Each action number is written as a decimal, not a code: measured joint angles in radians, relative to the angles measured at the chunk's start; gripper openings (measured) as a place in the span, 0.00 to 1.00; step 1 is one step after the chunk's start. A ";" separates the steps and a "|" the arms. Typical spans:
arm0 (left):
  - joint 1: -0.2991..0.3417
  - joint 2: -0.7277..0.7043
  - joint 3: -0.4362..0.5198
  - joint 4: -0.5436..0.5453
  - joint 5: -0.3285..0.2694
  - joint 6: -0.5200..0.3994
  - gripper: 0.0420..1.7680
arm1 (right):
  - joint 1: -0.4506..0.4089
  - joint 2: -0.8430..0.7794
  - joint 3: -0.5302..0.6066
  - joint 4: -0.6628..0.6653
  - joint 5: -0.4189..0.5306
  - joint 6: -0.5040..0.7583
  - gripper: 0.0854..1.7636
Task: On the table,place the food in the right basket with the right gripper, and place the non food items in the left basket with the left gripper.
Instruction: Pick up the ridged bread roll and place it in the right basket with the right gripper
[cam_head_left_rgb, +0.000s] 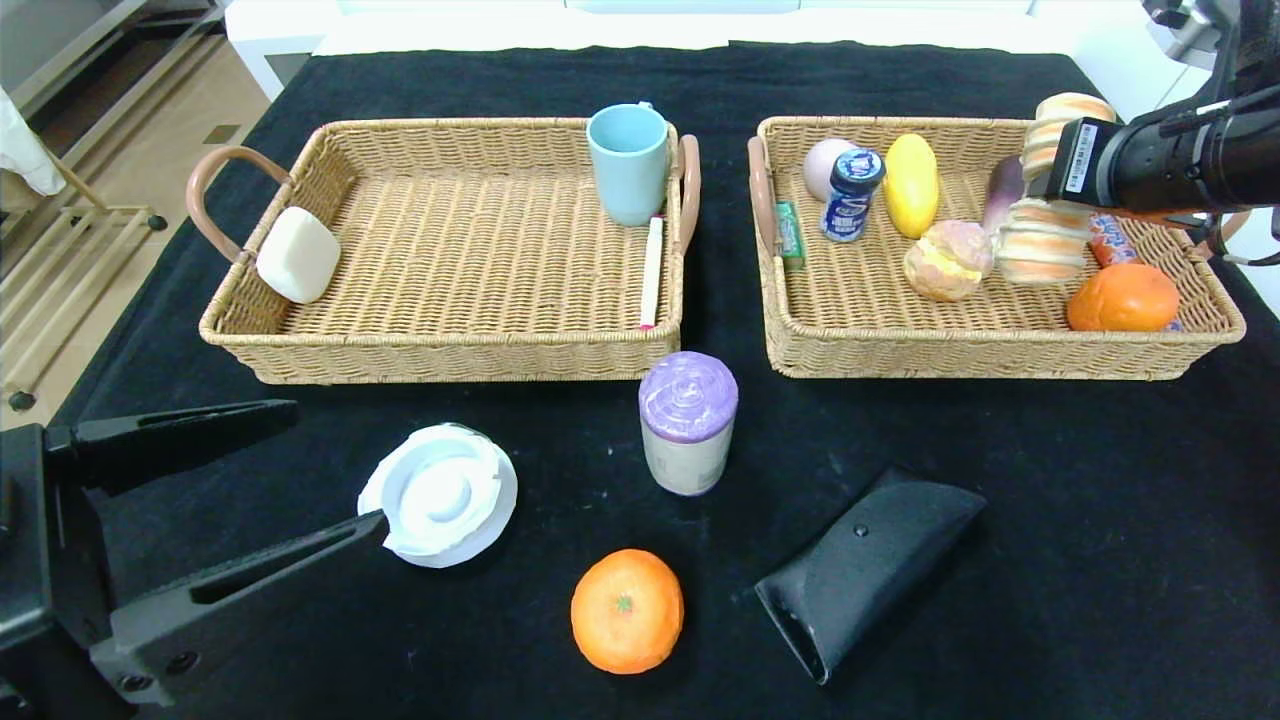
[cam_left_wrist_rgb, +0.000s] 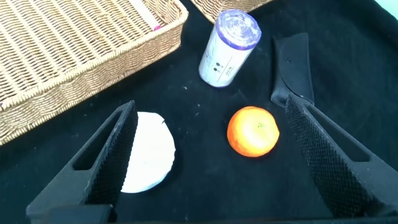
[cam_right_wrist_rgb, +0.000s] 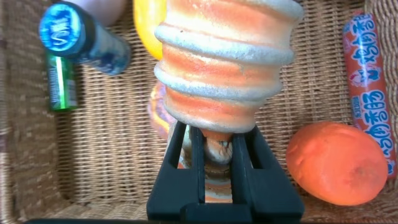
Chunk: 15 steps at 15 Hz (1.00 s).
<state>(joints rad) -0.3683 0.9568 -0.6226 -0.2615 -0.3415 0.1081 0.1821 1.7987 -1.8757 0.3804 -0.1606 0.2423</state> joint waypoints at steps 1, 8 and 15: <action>0.000 0.000 0.000 0.000 0.000 0.000 0.97 | -0.004 0.005 0.001 0.001 -0.001 0.000 0.15; 0.000 -0.002 0.000 -0.001 0.000 0.002 0.97 | -0.004 0.011 0.003 0.003 -0.018 0.000 0.59; 0.000 -0.006 0.000 0.000 0.000 0.003 0.97 | 0.009 -0.003 0.015 0.008 -0.026 0.001 0.81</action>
<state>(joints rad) -0.3683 0.9506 -0.6226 -0.2611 -0.3415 0.1115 0.1913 1.7957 -1.8609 0.3887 -0.1862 0.2434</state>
